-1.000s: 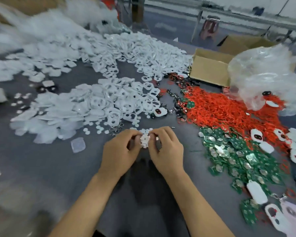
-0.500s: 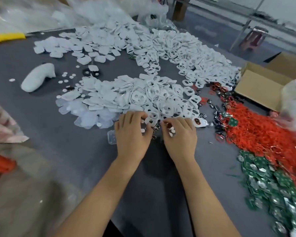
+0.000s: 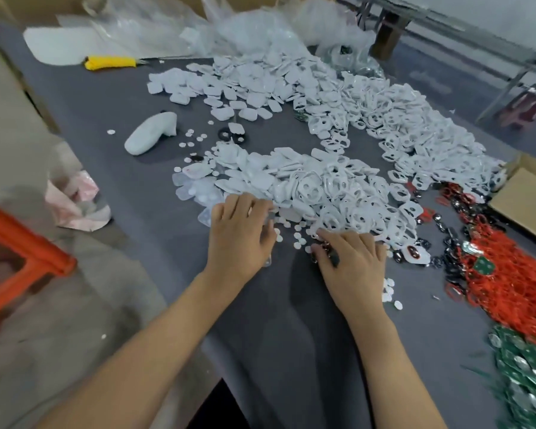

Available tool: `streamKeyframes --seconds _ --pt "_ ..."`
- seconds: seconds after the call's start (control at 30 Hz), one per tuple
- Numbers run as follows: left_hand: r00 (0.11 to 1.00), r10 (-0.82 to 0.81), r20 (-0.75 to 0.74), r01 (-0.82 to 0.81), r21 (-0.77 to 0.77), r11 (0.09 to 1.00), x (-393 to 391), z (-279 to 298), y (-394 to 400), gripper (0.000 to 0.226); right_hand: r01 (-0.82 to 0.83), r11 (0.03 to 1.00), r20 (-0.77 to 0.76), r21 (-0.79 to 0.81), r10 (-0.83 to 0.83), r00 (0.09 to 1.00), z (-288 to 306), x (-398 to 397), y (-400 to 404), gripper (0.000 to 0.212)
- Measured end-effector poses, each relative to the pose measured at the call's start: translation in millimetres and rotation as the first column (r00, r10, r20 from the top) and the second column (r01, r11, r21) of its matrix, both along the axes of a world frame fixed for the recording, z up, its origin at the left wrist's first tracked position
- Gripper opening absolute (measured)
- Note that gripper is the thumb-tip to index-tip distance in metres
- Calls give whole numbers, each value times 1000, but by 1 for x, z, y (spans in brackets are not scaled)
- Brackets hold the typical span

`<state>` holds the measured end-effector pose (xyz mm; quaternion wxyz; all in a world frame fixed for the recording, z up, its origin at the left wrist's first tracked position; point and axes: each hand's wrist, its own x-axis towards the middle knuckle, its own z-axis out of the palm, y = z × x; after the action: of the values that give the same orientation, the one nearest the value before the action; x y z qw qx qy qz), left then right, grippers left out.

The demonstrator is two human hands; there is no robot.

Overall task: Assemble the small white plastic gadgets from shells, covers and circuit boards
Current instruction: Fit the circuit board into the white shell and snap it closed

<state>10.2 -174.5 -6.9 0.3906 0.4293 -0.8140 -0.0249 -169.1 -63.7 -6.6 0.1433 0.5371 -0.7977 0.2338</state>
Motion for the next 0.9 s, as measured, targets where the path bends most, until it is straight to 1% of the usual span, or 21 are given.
streamKeyframes --seconds 0.07,0.17,0.23,0.3,0.4,0.53,0.63,0.7,0.8,0.9 --pt "1000 21 -8 -21 19 1000 3 0 -10 26 46 997 15 62 -47 999 2 8 -7 32" --pt "997 -62 35 62 11 998 -2 -3 -13 29 121 988 56 99 -127 990 4 16 -17 31" --pt "990 -125 61 124 19 992 -6 -6 -14 27 187 978 120 96 -198 973 5 22 -23 30" --pt "985 -163 55 160 45 986 -10 -7 -16 27 268 959 179 95 -281 943 5 28 -29 29" --pt "982 -181 56 177 71 982 -16 -6 -22 26 344 936 189 70 -351 917 3 31 -34 26" --pt "983 -181 29 177 114 978 -19 -5 -29 15 377 926 219 22 -373 902 2 23 -31 18" --pt "985 -170 -15 171 90 981 -15 -7 -30 5 370 929 250 -8 -356 900 2 20 -27 12" --pt "987 -160 -4 160 99 982 -14 -7 -30 7 369 929 273 -17 -351 896 3 20 -26 10" --pt "987 -161 23 156 147 977 -15 -5 -30 14 369 930 308 -3 -350 885 6 18 -24 16" --pt "978 -206 -24 207 132 969 -13 -6 -30 10 369 928 340 -47 -333 880 10 19 -22 26"
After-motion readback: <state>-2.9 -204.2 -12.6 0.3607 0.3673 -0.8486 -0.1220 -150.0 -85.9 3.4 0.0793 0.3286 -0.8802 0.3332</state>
